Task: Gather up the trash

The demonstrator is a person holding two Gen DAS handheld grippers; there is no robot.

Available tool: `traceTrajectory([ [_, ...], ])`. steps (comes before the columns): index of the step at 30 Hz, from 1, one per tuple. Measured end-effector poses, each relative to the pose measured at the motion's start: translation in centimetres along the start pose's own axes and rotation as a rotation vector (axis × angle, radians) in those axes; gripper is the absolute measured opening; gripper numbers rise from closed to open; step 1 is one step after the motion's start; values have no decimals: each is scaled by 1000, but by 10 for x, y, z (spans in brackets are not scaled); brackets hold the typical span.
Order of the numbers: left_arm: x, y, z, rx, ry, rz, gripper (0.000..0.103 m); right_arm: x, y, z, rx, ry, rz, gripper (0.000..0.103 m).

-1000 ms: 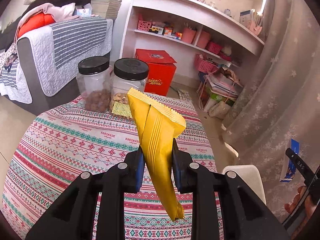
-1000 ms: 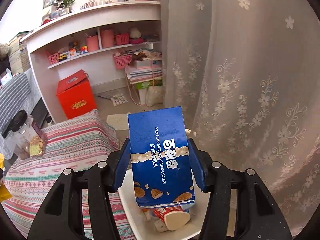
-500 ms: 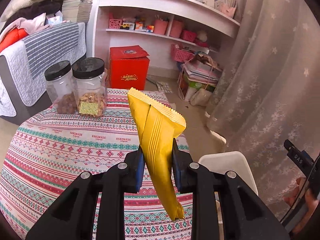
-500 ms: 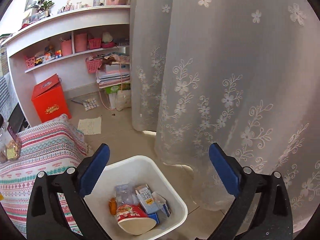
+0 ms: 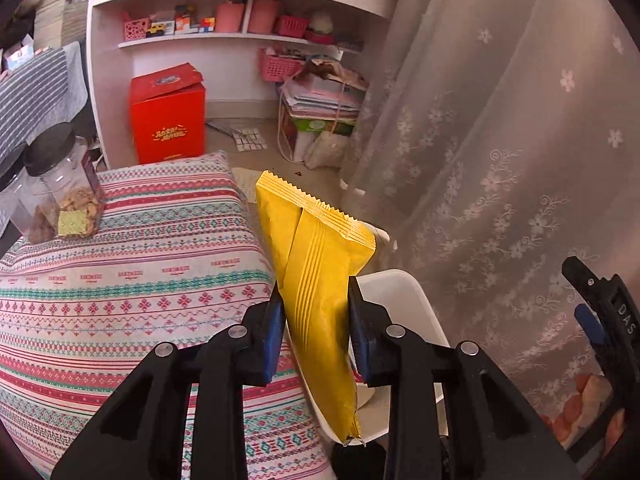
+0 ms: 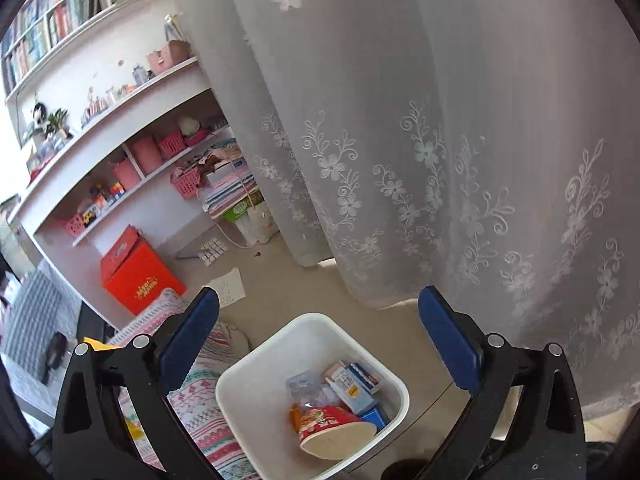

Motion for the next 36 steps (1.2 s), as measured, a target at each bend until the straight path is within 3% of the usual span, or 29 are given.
traceTrajectory([
  [2,9,14,-2,15,-16,13,33,2,3,0,4,-4,7,96],
  [5,28,31,1,22,-94,30,67,3,2,0,1,-12,3,96],
  [6,30,33,2,15,-98,13,72,1,1,0,1,-9,0,96],
  [10,24,26,6,2,-92,-3,78,-3,-3,-1,-18,1,-20,96],
  [15,-6,-4,9,23,-36,-107,87,-1,-27,13,-75,-42,-66,96],
  [20,-43,-38,17,30,30,-173,89,-8,-58,27,-152,-32,-97,96],
  [24,-61,-66,28,-4,36,-188,90,-10,-83,42,-244,-33,-114,96],
  [27,-49,-82,47,23,-47,-273,90,-9,-90,49,-279,-43,-106,96],
  [31,3,-92,97,144,-298,-417,90,-8,-84,45,-284,-27,-75,96],
  [36,42,-85,137,272,-378,-476,90,2,-71,43,-273,-84,-72,96],
])
Point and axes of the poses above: each gripper's, at about its wrist camera, not at the fingertips, and x roughly the way its jaws point, y to its right, z to its underside, the point moved 3 cm from there along x, roughly the way its jaws point, and after that the axes turned 2 degrees about y, right-handed, at the moved point
